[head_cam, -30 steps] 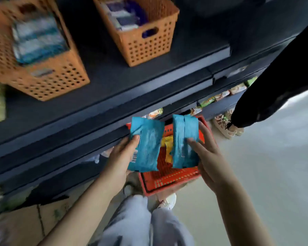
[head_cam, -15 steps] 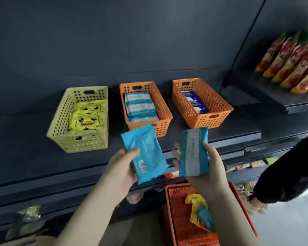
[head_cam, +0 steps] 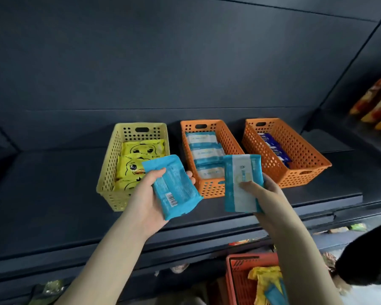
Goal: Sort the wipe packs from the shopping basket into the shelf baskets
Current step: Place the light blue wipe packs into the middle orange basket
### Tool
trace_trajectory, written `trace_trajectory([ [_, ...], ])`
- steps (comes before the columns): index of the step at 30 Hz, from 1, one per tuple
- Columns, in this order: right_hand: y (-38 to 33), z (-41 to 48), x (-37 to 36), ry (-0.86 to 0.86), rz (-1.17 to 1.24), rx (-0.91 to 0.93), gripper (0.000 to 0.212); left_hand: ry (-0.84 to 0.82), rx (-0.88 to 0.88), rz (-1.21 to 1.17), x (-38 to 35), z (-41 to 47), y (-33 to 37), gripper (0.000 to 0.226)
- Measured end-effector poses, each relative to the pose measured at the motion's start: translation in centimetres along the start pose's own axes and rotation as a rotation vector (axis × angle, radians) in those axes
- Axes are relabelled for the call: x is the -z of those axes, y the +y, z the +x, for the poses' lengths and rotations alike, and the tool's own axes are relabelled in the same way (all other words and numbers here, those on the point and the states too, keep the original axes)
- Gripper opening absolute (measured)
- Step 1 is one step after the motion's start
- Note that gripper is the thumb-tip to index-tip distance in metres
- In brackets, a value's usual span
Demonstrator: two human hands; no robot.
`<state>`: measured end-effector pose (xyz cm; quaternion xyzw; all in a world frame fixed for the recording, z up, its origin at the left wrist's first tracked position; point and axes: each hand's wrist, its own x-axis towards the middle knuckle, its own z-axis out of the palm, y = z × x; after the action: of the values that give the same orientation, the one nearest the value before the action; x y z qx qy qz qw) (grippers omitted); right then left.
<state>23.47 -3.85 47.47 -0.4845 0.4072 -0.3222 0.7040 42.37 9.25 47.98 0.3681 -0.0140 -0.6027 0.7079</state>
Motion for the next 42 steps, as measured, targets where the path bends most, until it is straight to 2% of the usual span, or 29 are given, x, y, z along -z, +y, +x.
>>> trace_trajectory([
  [3, -2.2, 4.1, 0.9, -0.044, -0.209, 0.107, 0.030, 0.041, 0.006, 0.052, -1.4, 2.6, 1.8, 0.052],
  [7, -4.0, 12.0, 2.1, -0.111, -0.537, 0.239, 0.043, 0.095, 0.003, 0.105, -2.7, 6.8, 4.1, 0.077],
  [9, -4.3, 15.8, 2.1, -0.241, -0.795, 0.236, 0.045, 0.090, -0.002, 0.071, -3.4, 9.0, 4.8, 0.091],
  [11, -4.2, 18.6, 1.6, -0.411, -1.001, 0.157, 0.047, 0.138, -0.008, 0.007, -4.1, 10.8, 5.1, 0.098],
  [14, -3.6, 21.0, 0.6, -0.692, -1.237, 0.081, 0.045, 0.320, -0.038, 0.037, -4.5, 13.4, 5.5, 0.091],
  [17, -2.4, 22.3, 0.1, -0.860, -1.277, 0.054, 0.045, 0.447, -0.080, 0.053, -4.0, 15.1, 5.6, 0.075],
  [22, -0.7, 23.6, 0.3, -0.910, -1.440, 0.160, 0.044, 0.481, -0.161, 0.033, -3.4, 16.8, 5.7, 0.046],
  [26, 0.3, 23.4, 0.6, -0.857, -1.530, 0.333, 0.048, 0.430, -0.197, 0.101, -2.9, 17.3, 5.7, 0.042],
  [29, 0.1, 23.1, 0.7, -0.755, -1.465, 0.437, 0.045, 0.479, -0.231, 0.145, -2.6, 17.5, 5.4, 0.065],
  [30, -0.1, 23.1, 0.7, -0.710, -1.385, 0.431, 0.043, 0.490, -0.243, 0.156, -2.7, 17.6, 5.2, 0.067],
  [34, -1.7, 22.3, -1.1, -0.700, -0.808, 0.113, 0.051, 0.485, -0.294, 0.113, -3.1, 18.3, 4.4, 0.027],
  [36, -1.5, 22.2, -2.2, -0.692, -0.598, 0.008, 0.049, 0.434, -0.309, 0.088, -3.4, 18.9, 4.0, 0.019],
  [39, -1.0, 22.4, -3.4, -0.546, -0.479, -0.004, 0.029, 0.363, -0.297, 0.054, -3.7, 19.5, 3.9, 0.019],
  [42, -0.8, 23.0, -3.6, -0.362, -0.333, -0.015, 0.020, 0.414, -0.276, 0.083, -3.2, 19.9, 4.4, 0.003],
])
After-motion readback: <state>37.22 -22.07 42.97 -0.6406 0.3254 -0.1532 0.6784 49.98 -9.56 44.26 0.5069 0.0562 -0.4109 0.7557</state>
